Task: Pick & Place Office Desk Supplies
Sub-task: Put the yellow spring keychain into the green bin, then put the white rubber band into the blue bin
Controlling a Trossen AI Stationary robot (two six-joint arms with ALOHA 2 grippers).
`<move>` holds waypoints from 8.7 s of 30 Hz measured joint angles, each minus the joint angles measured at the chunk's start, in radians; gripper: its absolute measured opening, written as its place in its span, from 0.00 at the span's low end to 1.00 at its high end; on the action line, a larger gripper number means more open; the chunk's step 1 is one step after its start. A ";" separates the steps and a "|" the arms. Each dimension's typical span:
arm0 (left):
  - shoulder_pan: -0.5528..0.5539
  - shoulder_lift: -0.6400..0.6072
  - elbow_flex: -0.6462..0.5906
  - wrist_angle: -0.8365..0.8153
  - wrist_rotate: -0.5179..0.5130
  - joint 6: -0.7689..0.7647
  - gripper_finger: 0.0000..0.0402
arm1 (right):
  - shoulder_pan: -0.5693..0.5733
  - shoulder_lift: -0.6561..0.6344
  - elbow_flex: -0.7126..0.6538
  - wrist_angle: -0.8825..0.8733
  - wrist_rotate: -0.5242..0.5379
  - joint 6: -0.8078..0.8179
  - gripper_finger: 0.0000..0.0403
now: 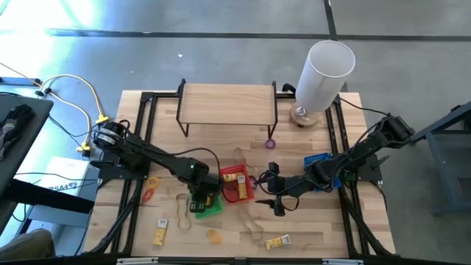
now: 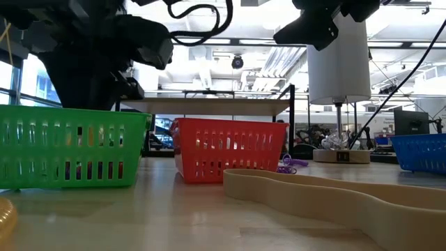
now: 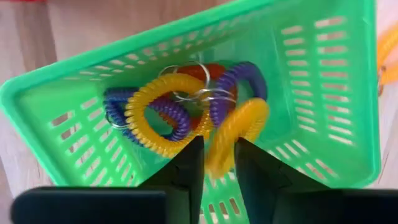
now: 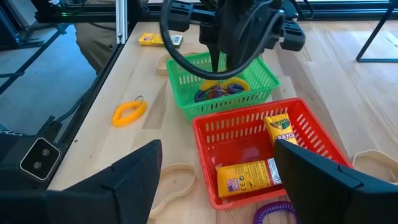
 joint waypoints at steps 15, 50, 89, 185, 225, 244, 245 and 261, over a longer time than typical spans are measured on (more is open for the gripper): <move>0.035 -0.004 0.032 -0.244 -0.027 0.048 0.37 | 0.000 0.000 0.000 0.000 -0.002 0.000 0.73; -0.234 -0.200 -0.129 -0.278 -0.249 -0.109 0.37 | 0.014 0.127 0.000 0.160 -0.027 -0.055 0.73; -0.235 -0.306 -0.340 0.032 -0.261 -0.196 0.37 | 0.011 0.128 0.000 0.154 -0.031 -0.053 0.73; -0.344 -0.161 0.386 -0.784 -0.338 -0.476 0.00 | 0.013 0.128 0.000 0.124 -0.123 -0.052 0.73; -0.172 -0.144 0.570 -0.207 -0.901 0.015 0.00 | -0.037 0.129 0.000 0.468 0.155 -0.336 0.73; -0.052 -0.041 0.568 0.025 -0.800 0.270 0.00 | -0.112 0.147 0.000 0.469 -0.084 -0.258 0.73; -0.048 -0.038 0.568 0.033 -0.800 0.286 0.00 | -0.112 0.147 0.000 0.461 -0.086 -0.258 0.73; -0.041 -0.038 0.570 0.031 -0.808 0.312 0.00 | -0.112 0.146 0.000 0.351 -0.113 -0.233 0.33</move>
